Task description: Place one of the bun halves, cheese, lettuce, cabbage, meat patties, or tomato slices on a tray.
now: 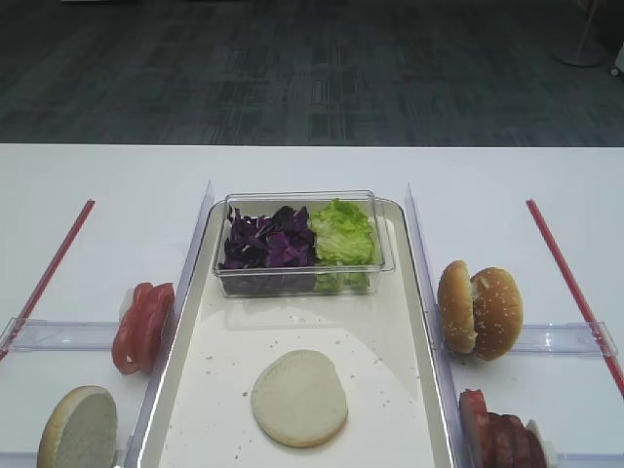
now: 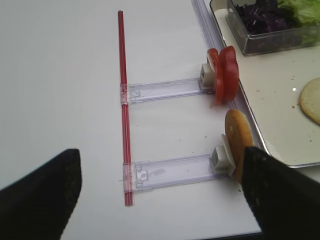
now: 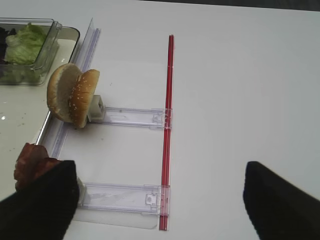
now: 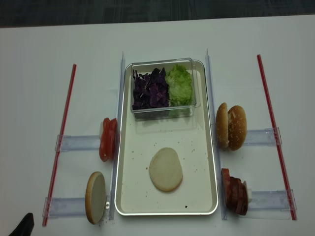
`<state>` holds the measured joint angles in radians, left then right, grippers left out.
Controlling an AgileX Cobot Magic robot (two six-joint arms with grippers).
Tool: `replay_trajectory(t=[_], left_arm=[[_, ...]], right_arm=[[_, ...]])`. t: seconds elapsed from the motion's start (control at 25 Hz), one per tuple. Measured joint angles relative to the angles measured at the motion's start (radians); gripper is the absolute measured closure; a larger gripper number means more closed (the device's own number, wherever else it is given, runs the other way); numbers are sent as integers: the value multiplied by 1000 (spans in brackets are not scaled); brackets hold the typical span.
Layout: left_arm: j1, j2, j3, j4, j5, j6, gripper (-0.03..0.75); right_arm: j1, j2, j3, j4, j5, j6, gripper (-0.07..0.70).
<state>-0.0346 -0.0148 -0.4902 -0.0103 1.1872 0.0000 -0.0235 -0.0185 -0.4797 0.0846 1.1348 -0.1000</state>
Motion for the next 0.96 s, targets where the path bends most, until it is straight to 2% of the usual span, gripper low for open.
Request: replay_trajectory(t=[0.96], left_arm=[[0, 0, 0, 0, 0, 0, 118]], right_arm=[[0, 0, 0, 0, 0, 0, -46]])
